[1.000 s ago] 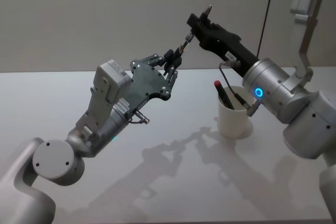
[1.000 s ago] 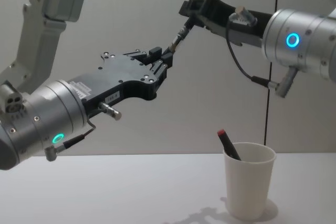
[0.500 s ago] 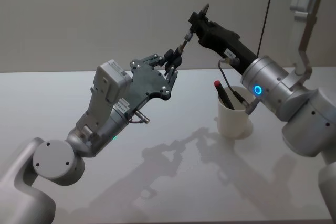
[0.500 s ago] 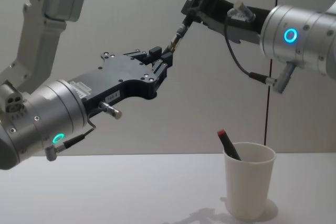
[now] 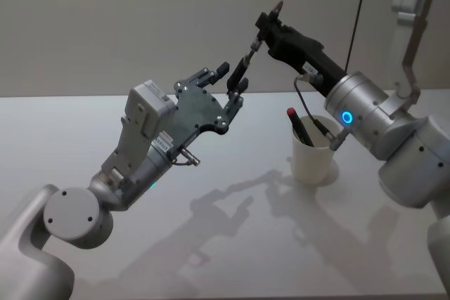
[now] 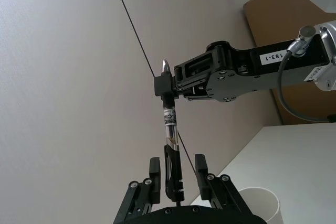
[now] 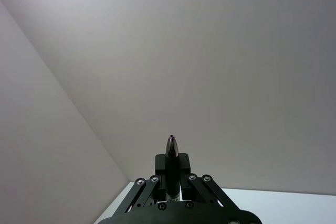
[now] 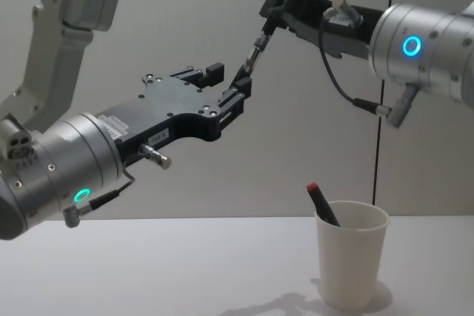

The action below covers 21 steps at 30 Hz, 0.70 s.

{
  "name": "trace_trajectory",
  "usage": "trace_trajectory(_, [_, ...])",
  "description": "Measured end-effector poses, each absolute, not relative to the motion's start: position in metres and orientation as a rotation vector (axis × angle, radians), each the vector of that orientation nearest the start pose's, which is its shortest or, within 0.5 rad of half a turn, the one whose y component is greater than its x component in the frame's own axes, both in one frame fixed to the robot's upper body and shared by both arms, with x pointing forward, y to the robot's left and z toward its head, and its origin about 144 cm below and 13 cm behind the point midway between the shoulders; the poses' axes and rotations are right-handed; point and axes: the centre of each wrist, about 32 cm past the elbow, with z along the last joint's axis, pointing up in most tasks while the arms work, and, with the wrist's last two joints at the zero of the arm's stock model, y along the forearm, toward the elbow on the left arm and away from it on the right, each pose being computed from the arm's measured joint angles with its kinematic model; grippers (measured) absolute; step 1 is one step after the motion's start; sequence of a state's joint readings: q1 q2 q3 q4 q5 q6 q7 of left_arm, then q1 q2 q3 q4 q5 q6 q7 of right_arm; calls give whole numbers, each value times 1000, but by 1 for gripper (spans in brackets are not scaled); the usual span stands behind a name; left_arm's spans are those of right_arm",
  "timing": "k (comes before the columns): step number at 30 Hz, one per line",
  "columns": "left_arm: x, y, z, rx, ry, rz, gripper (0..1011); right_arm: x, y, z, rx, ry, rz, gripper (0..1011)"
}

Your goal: Place the pen into the pen holder.

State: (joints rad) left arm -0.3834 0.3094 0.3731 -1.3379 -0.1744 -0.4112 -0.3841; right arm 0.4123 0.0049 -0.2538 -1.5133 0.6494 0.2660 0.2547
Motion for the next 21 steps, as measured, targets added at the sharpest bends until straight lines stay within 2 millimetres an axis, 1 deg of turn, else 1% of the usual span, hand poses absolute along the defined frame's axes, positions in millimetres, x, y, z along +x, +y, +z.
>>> trace_trajectory(1, [550,230,1194,-125,-503,851,437,549,-145,1275,425,325,-863,137])
trace_trajectory(3, [550,230,1194,-125,-503,851,497,549,-145,1275,426,325,-863,137])
trace_trajectory(4, [550,230,1194,-125,-503,851,497,549,-145,1275,427,325,-862,137])
trace_trajectory(5, [550,230,1194,-125,-503,851,552,549,-145,1275,427,325,-863,138])
trace_trajectory(6, [550,229,1194,-125,-503,851,580,549,-145,1275,428,325,-863,137])
trace_trajectory(7, [550,229,1194,-125,-503,851,640,549,-145,1275,428,325,-863,137])
trace_trajectory(9, [550,230,1194,-125,-503,851,682,549,-145,1275,429,325,-863,137])
trace_trajectory(10, [550,230,1194,-125,-503,851,721,549,-145,1275,429,325,-863,137])
trace_trajectory(11, [550,230,1194,-125,-503,851,721,549,-145,1275,430,325,-863,137])
trace_trajectory(12, [550,229,1194,-125,-503,851,780,549,-145,1275,431,325,-863,137])
trace_trajectory(13, [550,230,1194,-125,-503,851,816,549,-145,1275,431,325,-863,137])
trace_trajectory(15, [550,229,1194,-125,-503,851,831,549,-145,1275,432,325,-863,137])
trace_trajectory(17, [550,229,1194,-125,-503,851,920,549,-145,1276,433,325,-863,137])
trace_trajectory(20, [550,230,1194,-125,-503,851,967,549,-145,1276,435,324,-864,137])
trace_trajectory(21, [550,230,1194,-125,-503,851,1003,549,-146,1276,435,323,-865,137])
